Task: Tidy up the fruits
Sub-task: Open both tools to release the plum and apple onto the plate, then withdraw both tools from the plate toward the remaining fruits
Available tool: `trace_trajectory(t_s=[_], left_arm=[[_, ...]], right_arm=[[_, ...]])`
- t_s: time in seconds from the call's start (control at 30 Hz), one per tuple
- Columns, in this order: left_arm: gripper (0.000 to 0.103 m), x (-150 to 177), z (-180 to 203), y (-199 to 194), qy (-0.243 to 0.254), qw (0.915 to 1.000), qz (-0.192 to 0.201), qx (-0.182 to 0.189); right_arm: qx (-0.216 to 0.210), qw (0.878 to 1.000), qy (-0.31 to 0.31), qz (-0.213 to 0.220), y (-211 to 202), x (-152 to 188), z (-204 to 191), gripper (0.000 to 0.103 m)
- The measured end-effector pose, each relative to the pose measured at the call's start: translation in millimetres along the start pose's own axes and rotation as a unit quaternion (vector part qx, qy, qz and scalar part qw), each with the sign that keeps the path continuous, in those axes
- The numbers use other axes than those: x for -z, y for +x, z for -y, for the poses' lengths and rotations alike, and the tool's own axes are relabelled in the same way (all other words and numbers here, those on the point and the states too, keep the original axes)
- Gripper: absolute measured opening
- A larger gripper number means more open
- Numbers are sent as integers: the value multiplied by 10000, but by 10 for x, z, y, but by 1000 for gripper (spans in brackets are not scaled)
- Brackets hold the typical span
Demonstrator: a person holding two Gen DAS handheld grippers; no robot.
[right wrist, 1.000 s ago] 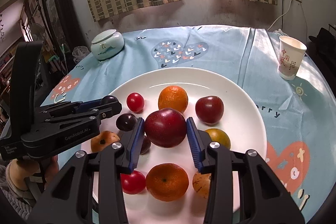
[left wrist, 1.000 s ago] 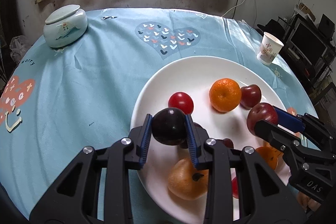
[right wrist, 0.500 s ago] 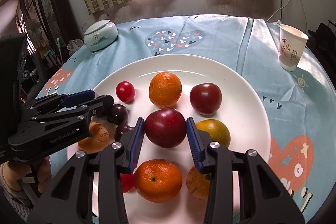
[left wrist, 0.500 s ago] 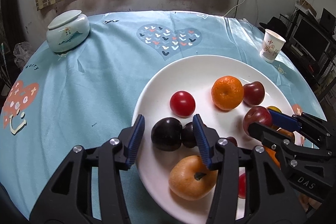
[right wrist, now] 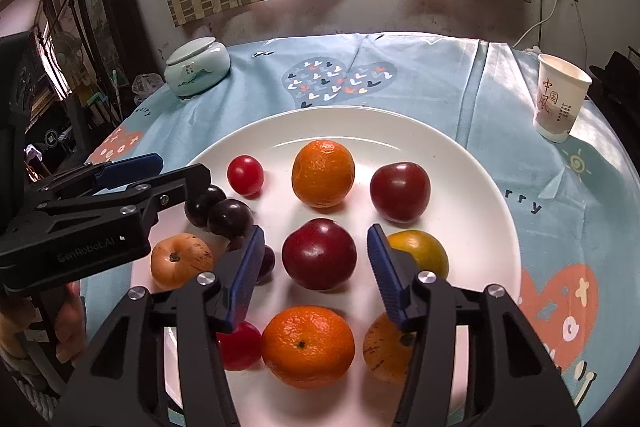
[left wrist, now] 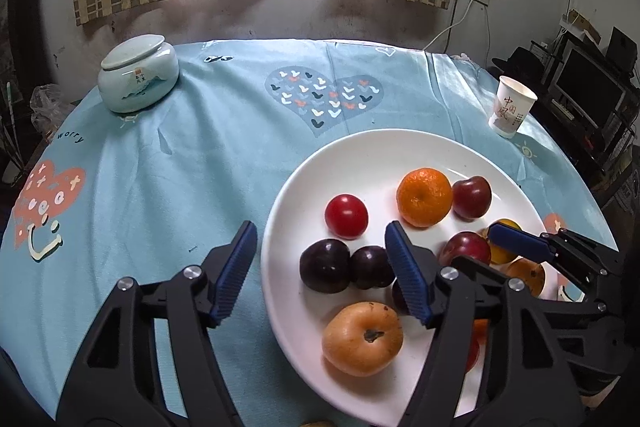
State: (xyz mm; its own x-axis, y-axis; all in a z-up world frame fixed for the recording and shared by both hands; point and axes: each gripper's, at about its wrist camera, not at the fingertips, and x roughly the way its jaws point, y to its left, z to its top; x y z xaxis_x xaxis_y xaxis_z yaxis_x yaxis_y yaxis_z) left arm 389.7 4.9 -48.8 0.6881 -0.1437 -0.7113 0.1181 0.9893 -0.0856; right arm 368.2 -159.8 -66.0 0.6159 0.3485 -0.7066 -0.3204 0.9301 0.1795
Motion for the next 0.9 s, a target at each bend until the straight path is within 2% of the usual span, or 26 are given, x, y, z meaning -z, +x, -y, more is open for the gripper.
trace_trajectory(t_s=[0.13,0.17,0.2,0.3,0.4,0.73,0.9], left_arm=[[71,-9,-40,-2,-71,10000,-2,-22],[73,-10,-51,-8,-90,10000,7,-32],[77,-13,-67,-17,-115,9999,19,-42],[91,-21,-98,-65,-227,9997,83,-32],[95,-25,-120,-99,-302,9995,83,-44],[98,129,-342,-350,-664,9975,171,-192],[98,365,-455,-486,-707,9966,117,-397]], right_arm=[[26,10000,22,67,-55,-30,18,56],[39,9999,31,103,-79,-41,22,57],[79,9999,41,146,-106,-50,22,66],[116,9997,31,201,-165,-73,8,67],[171,9997,1,188,-184,-81,-9,69],[387,9991,-75,174,-314,-4,-97,72],[405,9990,57,204,-455,104,-80,72]])
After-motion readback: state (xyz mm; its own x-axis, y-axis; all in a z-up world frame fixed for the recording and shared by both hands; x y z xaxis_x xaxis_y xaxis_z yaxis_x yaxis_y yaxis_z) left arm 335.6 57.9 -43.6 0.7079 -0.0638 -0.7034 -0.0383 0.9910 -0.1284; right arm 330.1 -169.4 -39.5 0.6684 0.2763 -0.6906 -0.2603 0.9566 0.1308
